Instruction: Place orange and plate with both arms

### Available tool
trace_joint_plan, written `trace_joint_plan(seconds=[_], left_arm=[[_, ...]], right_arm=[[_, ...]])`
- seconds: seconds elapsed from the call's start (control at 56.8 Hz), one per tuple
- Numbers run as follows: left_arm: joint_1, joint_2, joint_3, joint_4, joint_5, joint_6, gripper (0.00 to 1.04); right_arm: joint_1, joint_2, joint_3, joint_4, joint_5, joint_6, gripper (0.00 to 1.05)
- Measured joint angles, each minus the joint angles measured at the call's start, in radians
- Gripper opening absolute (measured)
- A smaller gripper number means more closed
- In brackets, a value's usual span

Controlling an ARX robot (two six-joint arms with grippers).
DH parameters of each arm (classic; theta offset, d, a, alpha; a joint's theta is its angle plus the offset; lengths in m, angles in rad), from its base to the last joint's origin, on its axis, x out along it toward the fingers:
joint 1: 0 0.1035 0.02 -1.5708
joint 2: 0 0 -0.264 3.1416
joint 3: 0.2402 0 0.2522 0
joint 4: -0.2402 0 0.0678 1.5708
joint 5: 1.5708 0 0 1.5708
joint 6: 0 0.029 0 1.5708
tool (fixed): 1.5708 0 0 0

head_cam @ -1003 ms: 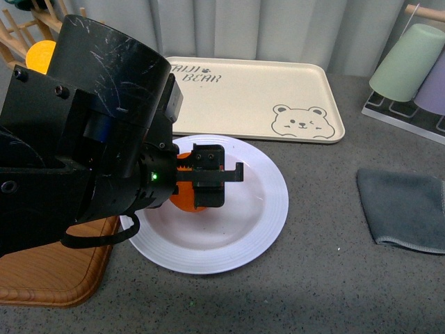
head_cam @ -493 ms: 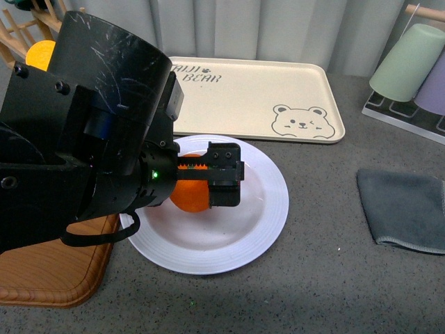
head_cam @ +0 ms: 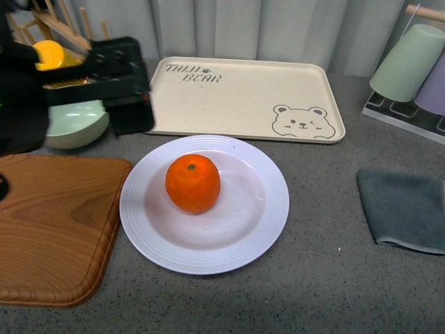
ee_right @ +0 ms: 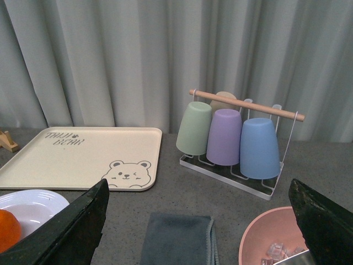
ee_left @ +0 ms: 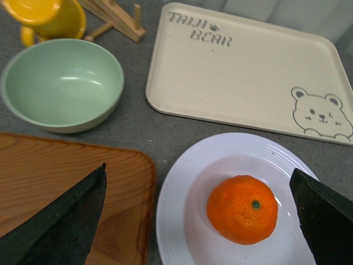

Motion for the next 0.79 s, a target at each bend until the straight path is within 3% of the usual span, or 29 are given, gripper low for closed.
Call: trace_joint_plan(seconds=[0.176,0.317,0.563,0.598,0.704,0.792], left_arm=[[0.006,-0.272,-0.108,-0.157,-0.071,-0.034,0.98],[0.003,-0.538,-0.179,-0.328,-0.182,-0.063,0.98],[0.003,-0.584,-0.190,-0.335,-0.192,-0.063,0.98],[0.009,-0.577,-0.204,-0.290,-0.166,-0.038,0.96],[0.066,-0.589,-0.354,0.096,-0.008,0.162,0.76],[0.113,-0.649,-0.390,0.169,0.035,0.253,0.62]], right_arm=[[0.000,0.000,0.000,0.000,0.000,0.000,0.95],[0.000,0.000,0.000,0.000,0.000,0.000,0.95],[0.000,0.000,0.000,0.000,0.000,0.000,0.95],[0.000,0.000,0.000,0.000,0.000,0.000,0.95],[0.000,0.000,0.000,0.000,0.000,0.000,0.95],[0.000,0.000,0.000,0.000,0.000,0.000,0.95]])
